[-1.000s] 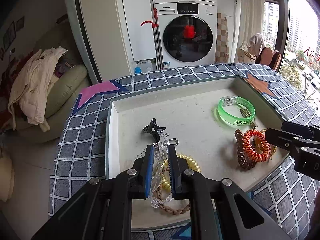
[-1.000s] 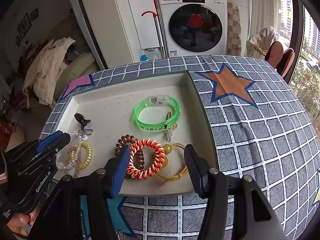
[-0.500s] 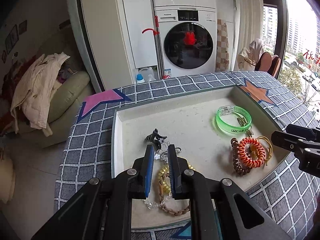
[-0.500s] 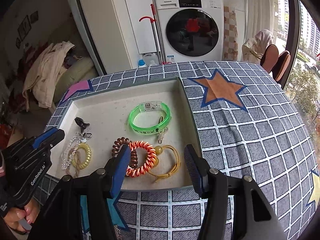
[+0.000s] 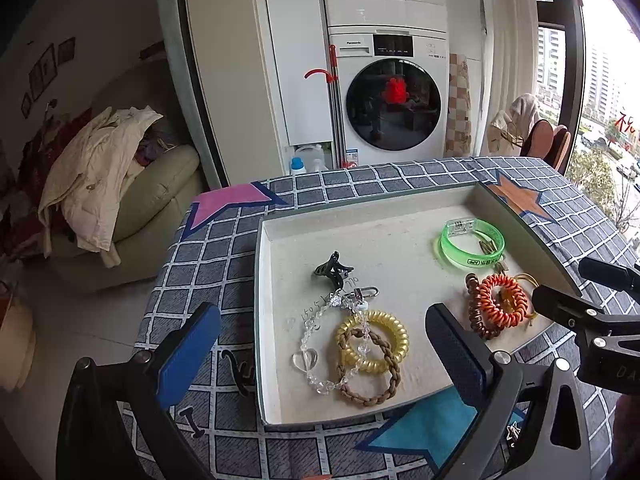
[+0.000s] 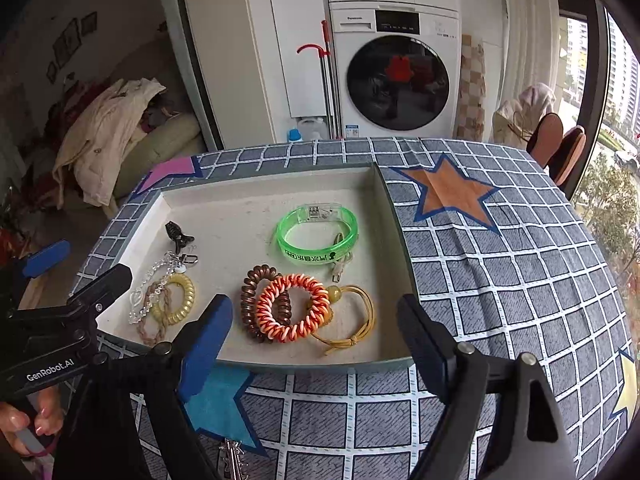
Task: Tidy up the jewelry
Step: 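Withdraw both tools from the tray back over the table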
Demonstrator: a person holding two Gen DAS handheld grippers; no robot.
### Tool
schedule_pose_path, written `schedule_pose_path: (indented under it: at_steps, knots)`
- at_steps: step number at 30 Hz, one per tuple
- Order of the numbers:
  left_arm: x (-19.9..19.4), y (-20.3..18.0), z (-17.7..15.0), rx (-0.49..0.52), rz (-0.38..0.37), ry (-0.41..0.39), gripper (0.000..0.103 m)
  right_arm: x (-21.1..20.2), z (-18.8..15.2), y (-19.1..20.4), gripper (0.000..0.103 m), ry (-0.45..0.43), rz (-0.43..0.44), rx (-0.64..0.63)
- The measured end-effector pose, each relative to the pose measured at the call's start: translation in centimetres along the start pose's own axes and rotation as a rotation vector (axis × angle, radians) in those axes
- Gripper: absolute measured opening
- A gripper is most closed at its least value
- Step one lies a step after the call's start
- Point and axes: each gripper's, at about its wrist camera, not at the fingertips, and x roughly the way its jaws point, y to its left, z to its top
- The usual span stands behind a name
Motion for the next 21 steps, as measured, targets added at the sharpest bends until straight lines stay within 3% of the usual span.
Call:
schedule_pose_path:
  at_steps: [10,21]
  knots:
    - [-1.9,0.6,-2.3,-0.06,0.02,0.009,0.103,-1.7,-1.7,-0.2,0.089,-0.063,-0.02,0.033]
    - [-3.8,0.7,-4.8,-0.116,0.058,-0.001,0.103,-3.8,-4.0,0.6,0.089,-0.116,-0.038,-0.018]
